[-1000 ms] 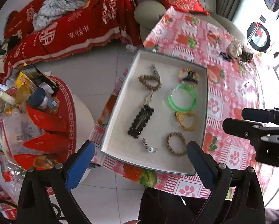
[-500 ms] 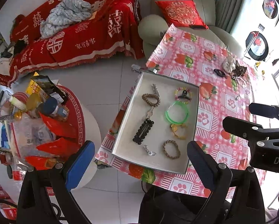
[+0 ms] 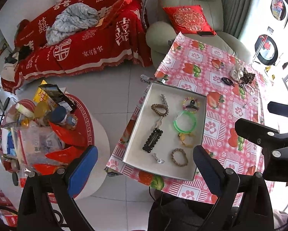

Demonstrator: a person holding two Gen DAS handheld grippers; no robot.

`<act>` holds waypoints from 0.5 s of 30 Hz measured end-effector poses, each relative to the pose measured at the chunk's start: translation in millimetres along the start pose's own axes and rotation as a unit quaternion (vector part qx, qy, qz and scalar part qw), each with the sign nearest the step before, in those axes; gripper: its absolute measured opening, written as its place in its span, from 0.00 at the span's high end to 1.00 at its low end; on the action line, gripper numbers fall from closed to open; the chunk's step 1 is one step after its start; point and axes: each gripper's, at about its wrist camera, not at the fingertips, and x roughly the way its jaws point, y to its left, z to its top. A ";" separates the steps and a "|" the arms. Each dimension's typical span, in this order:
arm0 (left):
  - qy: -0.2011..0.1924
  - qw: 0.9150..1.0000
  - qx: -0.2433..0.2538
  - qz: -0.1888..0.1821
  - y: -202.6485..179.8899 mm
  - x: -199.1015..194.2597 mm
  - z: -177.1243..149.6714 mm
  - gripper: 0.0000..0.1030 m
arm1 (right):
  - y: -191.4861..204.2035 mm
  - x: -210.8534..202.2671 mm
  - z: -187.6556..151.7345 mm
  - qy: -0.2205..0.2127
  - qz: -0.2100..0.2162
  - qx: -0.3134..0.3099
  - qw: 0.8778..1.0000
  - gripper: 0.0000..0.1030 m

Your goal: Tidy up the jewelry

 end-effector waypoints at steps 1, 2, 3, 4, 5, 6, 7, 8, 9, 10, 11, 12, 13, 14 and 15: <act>-0.001 1.000 0.000 0.000 0.1 -1.0 0.2 0.00 | 0.2 -0.9 0.5 -0.001 0.000 0.001 1.000 0.00; -0.002 1.000 -0.001 0.000 0.5 -2.0 0.2 0.00 | 0.2 -1.9 0.8 -0.002 0.000 0.003 1.000 0.00; -0.002 1.000 -0.001 0.000 0.5 -2.3 0.3 0.00 | 0.1 -3.2 0.9 -0.003 -0.002 0.004 1.000 0.00; -0.002 1.000 -0.002 0.001 0.7 -2.7 0.0 0.00 | 0.0 -3.9 1.1 -0.004 -0.002 0.004 1.000 0.00; -0.002 1.000 -0.002 0.001 0.8 -2.7 0.0 0.00 | -0.2 -4.3 1.2 -0.004 -0.003 0.005 1.000 0.00; -0.002 1.000 -0.002 0.001 1.0 -2.9 0.1 0.00 | -0.4 -4.9 1.3 -0.005 -0.004 0.005 1.000 0.00; -0.002 1.000 -0.002 0.001 1.0 -3.3 -0.2 0.00 | -0.6 -5.2 1.3 -0.005 -0.004 0.005 1.000 0.00; -0.002 1.000 -0.002 0.000 1.0 -3.3 -0.1 0.00 | -0.6 -5.6 1.1 -0.005 -0.004 0.005 1.000 0.00; -0.002 1.000 -0.002 0.000 1.1 -3.1 0.0 0.00 | -0.6 -5.8 1.1 -0.005 -0.004 0.005 1.000 0.00; -0.002 1.000 -0.002 0.000 1.0 -3.9 -0.4 0.00 | -0.8 -6.0 1.1 -0.005 -0.004 0.005 1.000 0.00; -0.002 1.000 -0.002 0.000 1.0 -4.0 -0.4 0.00 | -0.8 -5.7 1.2 -0.005 -0.003 0.005 1.000 0.00; -0.002 1.000 -0.002 0.000 0.2 -4.4 -0.9 0.00 | -0.9 -5.8 1.3 -0.005 -0.003 0.005 1.000 0.00; -0.001 1.000 -0.002 0.000 0.1 -4.5 -1.0 0.00 | -1.0 -5.6 1.2 -0.004 -0.003 0.004 1.000 0.00; -0.001 1.000 -0.002 0.000 -0.6 -4.9 -1.7 0.00 | -1.0 -5.4 1.1 -0.005 -0.003 0.004 1.000 0.00; -0.001 1.000 -0.002 0.000 -0.6 -5.3 -1.7 0.00 | -0.9 -5.4 1.1 -0.005 -0.003 0.004 1.000 0.00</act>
